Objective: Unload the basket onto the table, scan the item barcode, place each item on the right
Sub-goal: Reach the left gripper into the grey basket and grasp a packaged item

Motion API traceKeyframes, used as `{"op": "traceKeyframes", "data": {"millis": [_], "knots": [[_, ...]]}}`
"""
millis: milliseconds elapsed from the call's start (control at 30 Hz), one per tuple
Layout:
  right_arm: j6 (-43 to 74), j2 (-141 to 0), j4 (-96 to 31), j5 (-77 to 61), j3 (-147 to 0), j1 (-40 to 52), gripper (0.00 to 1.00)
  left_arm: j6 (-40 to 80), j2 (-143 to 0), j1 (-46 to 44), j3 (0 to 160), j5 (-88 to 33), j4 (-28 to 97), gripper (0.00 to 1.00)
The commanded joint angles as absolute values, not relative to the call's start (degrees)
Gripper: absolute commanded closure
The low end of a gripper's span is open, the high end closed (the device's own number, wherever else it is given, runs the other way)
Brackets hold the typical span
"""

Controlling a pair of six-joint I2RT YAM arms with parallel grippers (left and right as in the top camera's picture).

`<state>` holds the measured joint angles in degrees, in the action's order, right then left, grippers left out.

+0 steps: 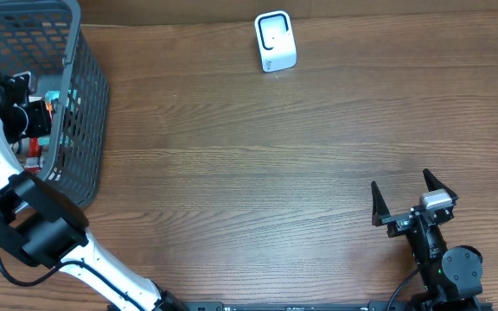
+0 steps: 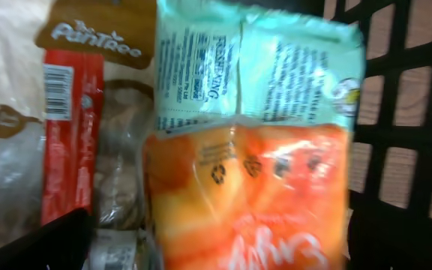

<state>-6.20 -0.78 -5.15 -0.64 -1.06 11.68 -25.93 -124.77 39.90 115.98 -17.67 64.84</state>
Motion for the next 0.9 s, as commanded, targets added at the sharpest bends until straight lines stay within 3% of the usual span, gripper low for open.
{"op": "traceKeyframes", "data": {"millis": [0, 233, 300, 533, 867], "knots": [[-6.5, -0.7, -4.8, -0.7, -0.5, 11.9, 0.00, -27.2, -127.2, 40.1, 116.7, -18.4, 65.1, 0.00], [-6.5, -0.7, -4.8, -0.7, -0.5, 11.9, 0.00, -27.2, -131.1, 40.0, 116.7, -17.8, 65.1, 0.05], [-6.5, -0.7, -4.8, -0.7, -0.5, 11.9, 0.00, -27.2, -131.2, 39.9, 116.7, -17.8, 64.9, 0.12], [-6.5, -0.7, -4.8, -0.7, -0.5, 11.9, 0.00, -26.7, -131.1, 39.9, 116.8, -17.8, 64.8, 0.55], [-6.5, -0.7, -4.8, -0.7, -0.5, 11.9, 0.00, -20.2, -128.4, 39.9, 120.7, -17.8, 65.9, 0.68]]}}
